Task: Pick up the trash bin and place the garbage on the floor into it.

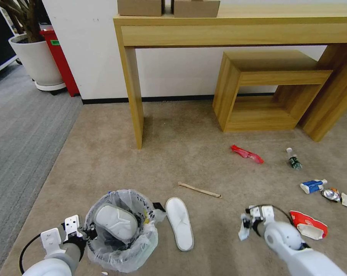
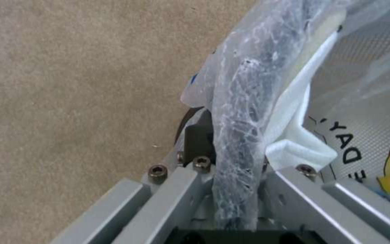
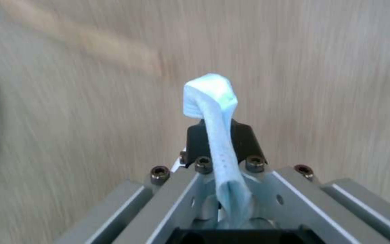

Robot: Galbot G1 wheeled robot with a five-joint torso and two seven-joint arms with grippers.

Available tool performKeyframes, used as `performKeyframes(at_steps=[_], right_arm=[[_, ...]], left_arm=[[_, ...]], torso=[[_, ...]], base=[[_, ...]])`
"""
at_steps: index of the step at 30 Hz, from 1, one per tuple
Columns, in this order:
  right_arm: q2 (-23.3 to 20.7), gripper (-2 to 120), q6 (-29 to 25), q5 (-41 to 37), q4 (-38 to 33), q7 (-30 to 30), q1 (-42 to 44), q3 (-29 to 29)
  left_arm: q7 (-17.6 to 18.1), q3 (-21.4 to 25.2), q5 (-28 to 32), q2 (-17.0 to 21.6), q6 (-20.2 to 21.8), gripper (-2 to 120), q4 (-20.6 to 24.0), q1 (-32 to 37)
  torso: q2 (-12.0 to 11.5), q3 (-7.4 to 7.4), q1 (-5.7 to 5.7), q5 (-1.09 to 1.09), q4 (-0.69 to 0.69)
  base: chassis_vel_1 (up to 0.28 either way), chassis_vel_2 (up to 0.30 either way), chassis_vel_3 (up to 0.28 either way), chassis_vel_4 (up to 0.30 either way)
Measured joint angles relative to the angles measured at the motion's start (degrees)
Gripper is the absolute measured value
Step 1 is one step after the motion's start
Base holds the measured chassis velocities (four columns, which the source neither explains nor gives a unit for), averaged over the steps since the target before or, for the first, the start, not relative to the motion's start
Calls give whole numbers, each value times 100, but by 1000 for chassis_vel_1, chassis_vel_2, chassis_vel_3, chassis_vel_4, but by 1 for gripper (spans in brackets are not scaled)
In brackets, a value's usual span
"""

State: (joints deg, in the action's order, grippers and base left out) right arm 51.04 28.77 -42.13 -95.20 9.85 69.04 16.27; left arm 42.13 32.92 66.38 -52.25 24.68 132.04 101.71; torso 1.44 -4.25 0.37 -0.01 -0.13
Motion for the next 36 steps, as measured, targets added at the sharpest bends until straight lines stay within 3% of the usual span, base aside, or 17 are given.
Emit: performKeyframes(at_steps=[1,4,5,8,9,11,12,13,15,18,26,36], right_arm=[[0,0,0,0,0,0,0,0],[-62,0,-1353,558,37,-870,-147,25],[-62,0,-1353,558,37,-870,-147,25],[-176,0,-3354,626,185,-2532,-439,-215],[-176,0,-3354,626,185,-2532,-439,-215],[-256,0,-4156,362,238,-3881,-781,-554],[-256,0,-4156,362,238,-3881,-781,-554],[-294,0,-4372,244,260,-4430,-994,-807],[-344,0,-4493,174,219,-4897,-1297,-1195],[-380,0,-4484,69,45,-5026,-1526,-1505],[-455,0,-4137,-829,-613,-4893,-2398,-2310],[-566,0,-3962,-1255,-669,-4794,-3440,-3706]], left_arm=[[0,0,0,0,0,0,0,0],[68,17,144,19,2,0,59,13],[68,17,144,19,2,0,59,13],[136,27,325,40,2,0,89,7],[136,27,325,40,2,0,89,7],[146,-14,351,37,1,0,42,-52],[146,-14,351,37,1,0,42,-52],[146,-48,353,29,-3,0,-8,-98],[145,-85,349,19,-18,0,-77,-165],[141,-95,337,18,-24,0,-144,-213],[116,-110,256,25,-41,0,-265,-256],[78,-155,160,32,-52,0,-317,-280]], torso=[[0,0,0,0,0],[0,0,0,1,0],[0,0,0,1,0],[0,0,0,3,0],[0,0,0,3,0],[0,0,0,1,0],[0,0,0,1,0],[0,0,0,1,1],[0,0,0,0,1],[0,0,0,1,0],[0,0,0,0,1],[0,0,0,2,0]], base=[[0,0,0,0],[0,0,0,0],[0,0,0,0],[0,0,0,0],[0,0,0,0],[0,0,0,0],[0,0,0,0],[0,0,0,0],[0,0,0,0],[0,0,0,0],[0,0,0,0],[0,0,0,0]])
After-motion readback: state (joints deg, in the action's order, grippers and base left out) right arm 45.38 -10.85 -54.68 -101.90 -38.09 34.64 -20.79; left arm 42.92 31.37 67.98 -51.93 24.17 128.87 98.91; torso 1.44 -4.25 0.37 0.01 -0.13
